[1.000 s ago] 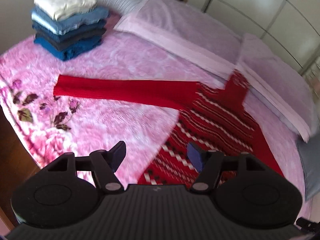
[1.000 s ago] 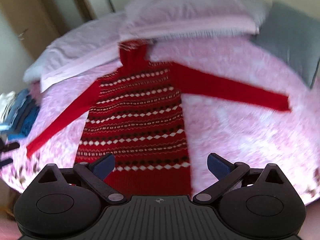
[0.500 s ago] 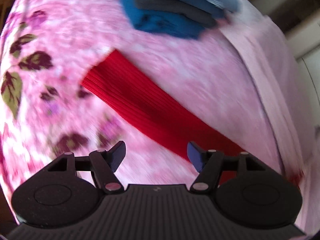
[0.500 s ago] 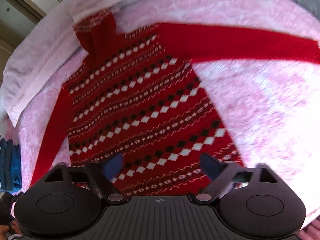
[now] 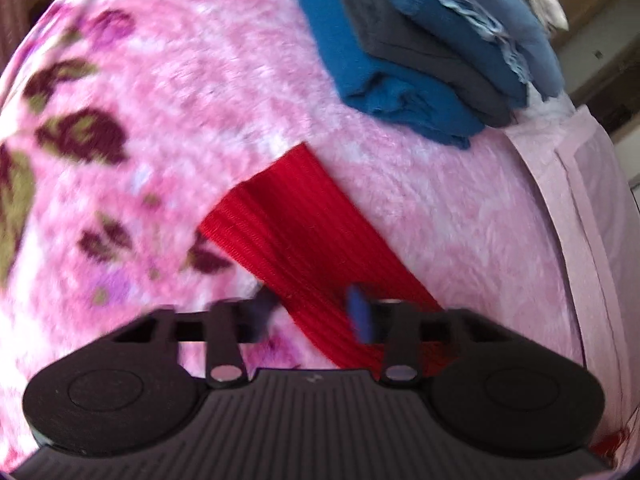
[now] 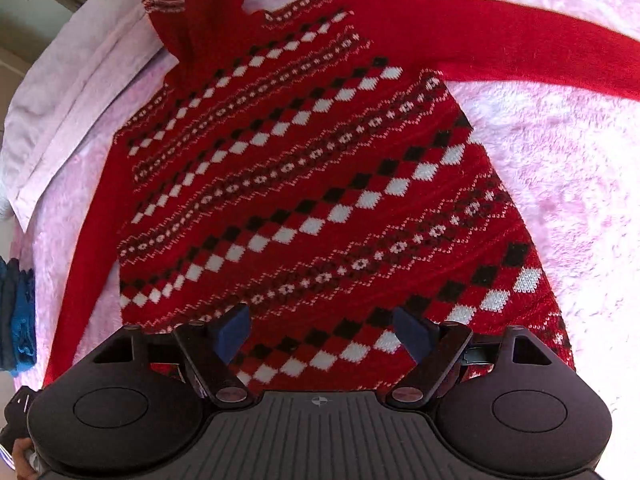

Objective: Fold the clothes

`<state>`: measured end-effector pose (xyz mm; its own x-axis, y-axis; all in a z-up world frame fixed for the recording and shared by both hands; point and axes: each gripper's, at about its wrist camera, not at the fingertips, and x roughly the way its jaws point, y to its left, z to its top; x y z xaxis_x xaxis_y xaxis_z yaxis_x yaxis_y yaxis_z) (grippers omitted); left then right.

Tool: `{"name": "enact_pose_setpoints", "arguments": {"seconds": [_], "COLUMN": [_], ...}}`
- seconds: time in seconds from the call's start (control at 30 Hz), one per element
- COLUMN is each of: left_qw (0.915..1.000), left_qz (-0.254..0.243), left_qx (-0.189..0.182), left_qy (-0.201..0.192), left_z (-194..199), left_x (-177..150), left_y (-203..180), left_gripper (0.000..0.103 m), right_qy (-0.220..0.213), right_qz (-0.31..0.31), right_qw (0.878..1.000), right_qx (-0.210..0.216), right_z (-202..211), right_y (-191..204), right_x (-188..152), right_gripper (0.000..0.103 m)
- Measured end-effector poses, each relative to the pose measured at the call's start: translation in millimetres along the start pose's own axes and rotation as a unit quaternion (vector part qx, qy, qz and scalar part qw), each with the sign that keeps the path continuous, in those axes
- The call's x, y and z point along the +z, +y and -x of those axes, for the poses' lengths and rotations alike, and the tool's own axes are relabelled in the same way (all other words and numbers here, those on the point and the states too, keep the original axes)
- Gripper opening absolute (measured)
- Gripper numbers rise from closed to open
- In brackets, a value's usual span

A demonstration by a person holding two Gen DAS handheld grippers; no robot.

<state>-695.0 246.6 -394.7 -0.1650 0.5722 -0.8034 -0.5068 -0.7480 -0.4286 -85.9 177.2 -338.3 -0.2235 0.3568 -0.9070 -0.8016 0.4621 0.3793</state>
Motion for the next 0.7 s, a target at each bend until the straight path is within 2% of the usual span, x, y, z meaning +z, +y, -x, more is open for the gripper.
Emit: {"name": "enact_pose_setpoints", "arguments": {"seconds": [0.07,0.13,0.2,0.27,0.3,0.33,0.4,0.47,0.53,0.57,0.6,0.63,0.7], "left_qw": [0.9996,0.9956,0.9859,0.9676,0.9554,0.9392,0.9019,0.8585,0.8130,0.7938,0.7822,0.7746,0.7792], "left_qz": [-0.017,-0.064,-0.118,-0.170,-0.195,-0.222,-0.261,-0.283,-0.304,-0.316,-0.332,-0.350,-0.379], "left_qx": [-0.020,-0.059,-0.109,-0.181,-0.218,-0.261,-0.344,-0.425,-0.485,-0.501,-0.501,-0.492,-0.444], "left_qy": [-0.011,-0.036,-0.047,-0.042,-0.038,-0.029,0.001,0.049,0.107,0.137,0.164,0.189,0.227], "left_z": [7.4,24.9,45.2,69.8,82.3,96.8,123.6,145.4,158.0,159.3,155.1,149.2,130.9], "left_x": [0.2,-3.4,-12.5,-31.8,-45.4,-64.0,-105.2,-156.8,-211.9,-239.6,-265.9,-292.0,-326.5], "left_y": [-15.4,-47.6,-89.3,-140.7,-164.7,-190.9,-235.7,-272.1,-299.8,-309.5,-315.3,-319.3,-315.1], "left_gripper": [0.006,0.006,0.006,0.006,0.006,0.006,0.006,0.007,0.012,0.023,0.032,0.031,0.030], "right_qy": [-0.004,-0.010,-0.019,-0.030,-0.038,-0.045,-0.062,-0.083,-0.102,-0.111,-0.119,-0.128,-0.143], "right_qz": [0.001,0.006,0.006,-0.011,-0.021,-0.029,-0.040,-0.046,-0.055,-0.059,-0.064,-0.069,-0.079], "right_qw": [1.000,1.000,1.000,0.999,0.999,0.998,0.997,0.995,0.993,0.991,0.990,0.988,0.985], "right_qx": [0.010,0.017,0.016,0.019,0.021,0.021,0.023,0.029,0.035,0.038,0.042,0.045,0.050], "right_z": [2.2,6.0,12.9,22.4,28.2,33.7,44.5,55.1,60.8,62.7,64.6,66.4,68.2], "right_y": [-8.0,-15.9,-27.8,-43.1,-51.3,-57.9,-69.0,-76.8,-83.0,-85.8,-88.6,-91.3,-97.1], "right_x": [2.9,7.4,16.3,26.4,32.1,37.8,49.1,60.1,68.4,72.0,75.6,79.3,86.2], "right_gripper": [0.082,0.078,0.075,0.074,0.074,0.074,0.074,0.074,0.074,0.074,0.074,0.074,0.074]}}
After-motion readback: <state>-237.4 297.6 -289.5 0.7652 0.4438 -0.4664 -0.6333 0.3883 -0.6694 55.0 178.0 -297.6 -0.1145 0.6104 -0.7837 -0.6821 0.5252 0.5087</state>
